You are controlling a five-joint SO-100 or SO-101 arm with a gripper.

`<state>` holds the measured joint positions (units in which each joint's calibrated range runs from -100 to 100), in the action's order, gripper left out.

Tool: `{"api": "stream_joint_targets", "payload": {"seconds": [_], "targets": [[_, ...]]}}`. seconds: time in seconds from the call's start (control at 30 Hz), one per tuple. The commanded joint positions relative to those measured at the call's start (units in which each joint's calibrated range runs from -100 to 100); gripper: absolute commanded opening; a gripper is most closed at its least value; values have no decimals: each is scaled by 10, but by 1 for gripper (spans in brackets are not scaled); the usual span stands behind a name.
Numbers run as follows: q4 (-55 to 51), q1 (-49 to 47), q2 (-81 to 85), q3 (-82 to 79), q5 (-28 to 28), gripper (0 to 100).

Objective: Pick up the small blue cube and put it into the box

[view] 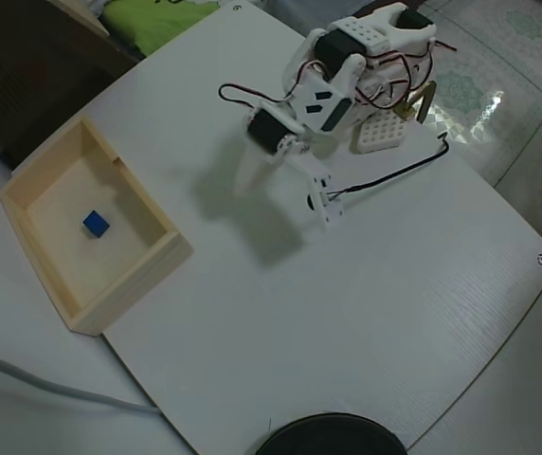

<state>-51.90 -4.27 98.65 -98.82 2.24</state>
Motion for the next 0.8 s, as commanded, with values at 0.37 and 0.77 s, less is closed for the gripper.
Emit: {"api": "stream_joint_targets", "payload": {"seconds": [0.37, 0.77], "targets": [[-2, -3, 3, -8, -1, 1], [-1, -3, 4, -8, -1, 1]]}}
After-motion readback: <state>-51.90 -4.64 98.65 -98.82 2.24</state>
